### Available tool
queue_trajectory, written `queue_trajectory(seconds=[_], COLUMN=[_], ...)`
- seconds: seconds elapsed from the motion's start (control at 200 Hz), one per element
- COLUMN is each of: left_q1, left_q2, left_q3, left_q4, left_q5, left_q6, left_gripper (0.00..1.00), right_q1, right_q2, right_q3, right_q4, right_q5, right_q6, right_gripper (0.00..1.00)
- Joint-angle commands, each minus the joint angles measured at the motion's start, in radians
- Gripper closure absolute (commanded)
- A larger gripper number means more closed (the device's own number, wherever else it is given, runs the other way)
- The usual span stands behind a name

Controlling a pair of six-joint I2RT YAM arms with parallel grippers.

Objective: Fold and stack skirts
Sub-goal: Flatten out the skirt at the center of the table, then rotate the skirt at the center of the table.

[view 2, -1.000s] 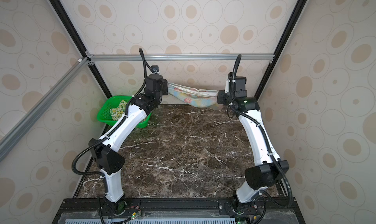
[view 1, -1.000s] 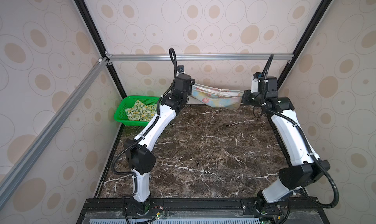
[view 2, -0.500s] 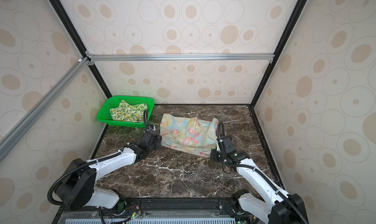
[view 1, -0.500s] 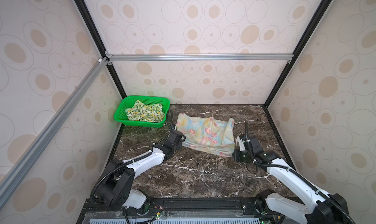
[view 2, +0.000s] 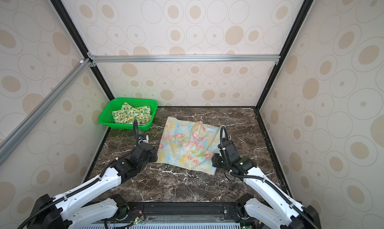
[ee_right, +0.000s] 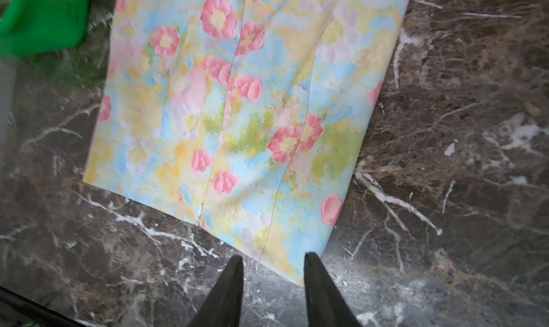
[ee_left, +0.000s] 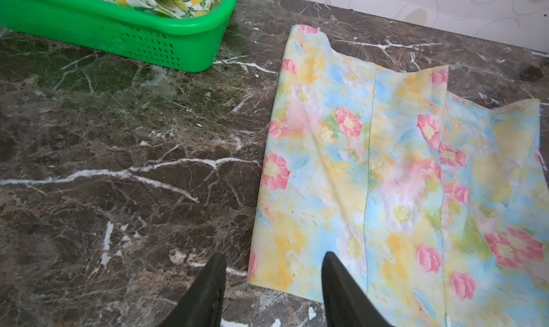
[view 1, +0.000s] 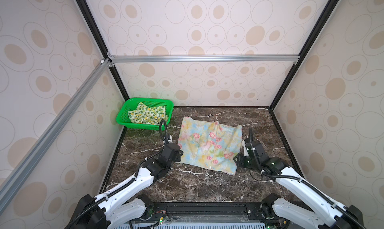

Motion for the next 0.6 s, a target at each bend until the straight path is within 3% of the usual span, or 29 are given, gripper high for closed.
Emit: queue_trajectory(seconds=[0.0,0.065,0.36,0.595], left_q1=[-0.005,-0.008,-0.01,-0.009], left_q2=[0.12,0.209,0.447,0.511], left_q3=[0.023,0.039,0.067,0.056], left_q4=[0.085,0.126,0.206,0.181], left_q5=[0.043,0.058,0.064,0.059], left_q6=[0.02,0.029,0.046,0.032], left_gripper=[0.56,0.6,0.67,0.7], right_q1=[0.007,0.007,0.007,0.007], right_q2=[0.099,0.145,0.247,0.374], right_q3=[-0.013,-0.032,-0.093,-0.078], right_q4=[0.068,0.105,0.154,0.137], right_q5=[0.011,0.023,0.085,0.111], right_q6=[0.031,0.054,0.135,0.159], right_gripper=[0.92,1.0,1.0,1.0])
